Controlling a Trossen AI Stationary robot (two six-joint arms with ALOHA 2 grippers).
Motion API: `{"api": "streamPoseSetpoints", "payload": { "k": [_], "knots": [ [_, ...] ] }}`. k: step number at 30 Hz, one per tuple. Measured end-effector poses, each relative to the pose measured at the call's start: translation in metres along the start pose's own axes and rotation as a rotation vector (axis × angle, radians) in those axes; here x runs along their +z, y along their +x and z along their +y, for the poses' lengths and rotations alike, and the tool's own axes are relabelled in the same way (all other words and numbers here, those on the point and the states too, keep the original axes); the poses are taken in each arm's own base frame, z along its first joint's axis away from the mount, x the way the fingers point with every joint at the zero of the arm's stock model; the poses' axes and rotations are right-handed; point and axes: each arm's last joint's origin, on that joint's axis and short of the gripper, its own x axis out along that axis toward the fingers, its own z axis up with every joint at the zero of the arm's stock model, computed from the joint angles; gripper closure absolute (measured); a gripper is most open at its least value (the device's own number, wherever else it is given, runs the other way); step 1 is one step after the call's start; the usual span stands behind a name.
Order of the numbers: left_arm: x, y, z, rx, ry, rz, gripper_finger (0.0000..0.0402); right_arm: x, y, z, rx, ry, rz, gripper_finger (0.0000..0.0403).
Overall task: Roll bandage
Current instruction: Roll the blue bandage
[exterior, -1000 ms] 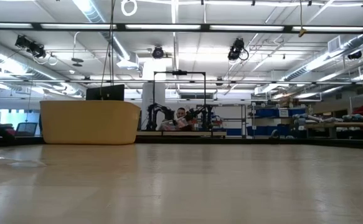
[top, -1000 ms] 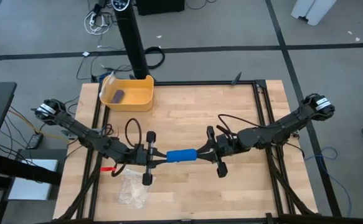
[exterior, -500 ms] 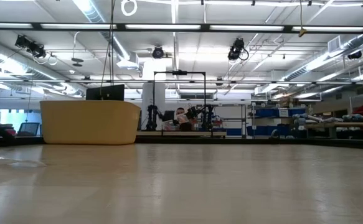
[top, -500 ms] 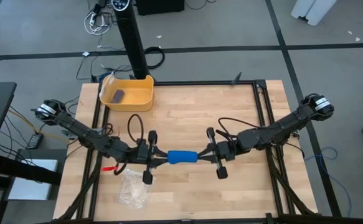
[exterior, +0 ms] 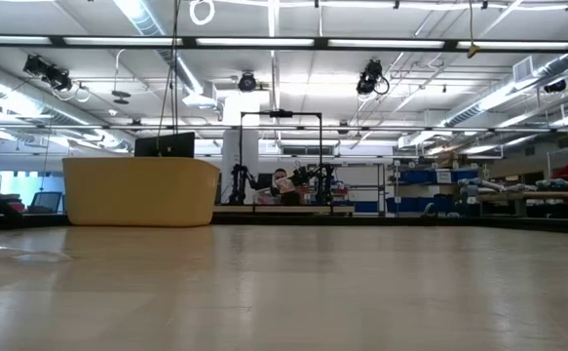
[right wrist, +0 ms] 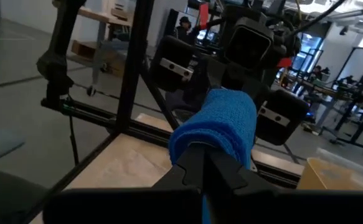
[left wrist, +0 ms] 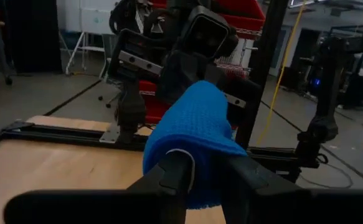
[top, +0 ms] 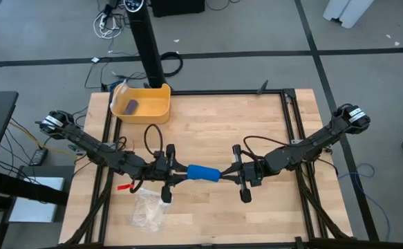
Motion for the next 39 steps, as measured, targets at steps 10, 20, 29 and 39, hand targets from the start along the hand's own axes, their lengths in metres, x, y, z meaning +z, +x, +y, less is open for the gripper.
{"api": "streamPoseSetpoints", "payload": {
  "k": [10,20,29,39],
  "knots": [
    [-0.005,-0.001,-0.001,-0.022,0.456,0.049,0.0384,-0.003,0.0,-0.002,-0.023,-0.117,0.031,0.0403],
    [-0.011,-0.002,0.004,0.082,0.938,0.163,0.0384,-0.009,0.003,-0.015,-0.144,0.279,0.065,0.0389],
    [-0.017,-0.004,0.003,0.195,1.303,0.28,0.0384,-0.017,0.007,-0.034,-0.216,0.457,0.078,0.0375],
    [-0.015,-0.005,0.003,0.256,0.951,0.212,0.0324,-0.015,0.007,-0.036,-0.18,0.026,0.102,0.0399]
  ]
}}
